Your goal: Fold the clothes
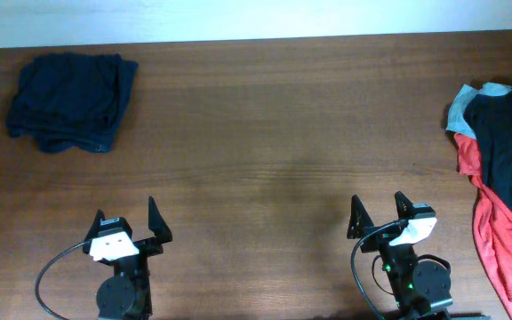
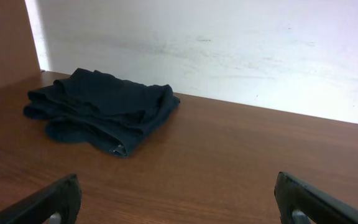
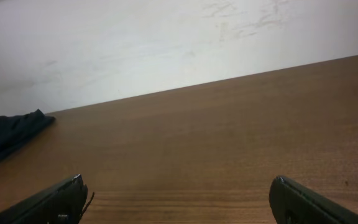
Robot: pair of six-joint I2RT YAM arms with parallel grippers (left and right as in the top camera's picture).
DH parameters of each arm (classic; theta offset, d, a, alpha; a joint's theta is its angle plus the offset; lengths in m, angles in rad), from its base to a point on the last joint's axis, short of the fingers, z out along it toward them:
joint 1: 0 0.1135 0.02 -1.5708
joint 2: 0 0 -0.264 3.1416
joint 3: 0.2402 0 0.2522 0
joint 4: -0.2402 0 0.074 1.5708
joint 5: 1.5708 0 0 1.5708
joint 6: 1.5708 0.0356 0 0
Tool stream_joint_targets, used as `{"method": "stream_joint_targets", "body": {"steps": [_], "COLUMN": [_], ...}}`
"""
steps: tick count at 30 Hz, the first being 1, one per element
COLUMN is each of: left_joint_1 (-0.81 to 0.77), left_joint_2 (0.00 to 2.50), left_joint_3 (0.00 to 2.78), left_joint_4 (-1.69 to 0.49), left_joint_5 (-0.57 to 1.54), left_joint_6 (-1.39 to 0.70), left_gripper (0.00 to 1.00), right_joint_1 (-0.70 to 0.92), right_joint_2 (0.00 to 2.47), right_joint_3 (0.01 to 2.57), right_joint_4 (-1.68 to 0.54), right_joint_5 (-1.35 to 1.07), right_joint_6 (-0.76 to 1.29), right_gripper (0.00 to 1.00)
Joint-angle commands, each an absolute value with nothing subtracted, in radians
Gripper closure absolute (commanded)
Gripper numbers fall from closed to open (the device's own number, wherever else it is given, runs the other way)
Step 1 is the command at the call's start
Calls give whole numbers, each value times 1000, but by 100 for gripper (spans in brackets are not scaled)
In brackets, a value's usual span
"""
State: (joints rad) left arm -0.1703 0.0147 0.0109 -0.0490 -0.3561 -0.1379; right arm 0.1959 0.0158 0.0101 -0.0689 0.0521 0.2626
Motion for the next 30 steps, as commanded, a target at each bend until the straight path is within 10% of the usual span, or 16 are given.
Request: {"method": "stream_joint_targets", "body": {"steps": [1,30], "left_joint_1": [-175,-175], "left_joint_2": [5,5], "left_joint_3": [9,9], "left_joint_4": [-55,-55], "left_joint_5": [-356,-356], "left_joint_6": [-121,-121], "left_gripper": [1,1], "right_joint_1": [189,209], "right_joint_2": [9,9], "right_joint_3": [6,6], "right_joint_4": [-78,-76], "right_joint_5": [62,64], "right_joint_6": [270,26], "right_gripper": [1,1]}}
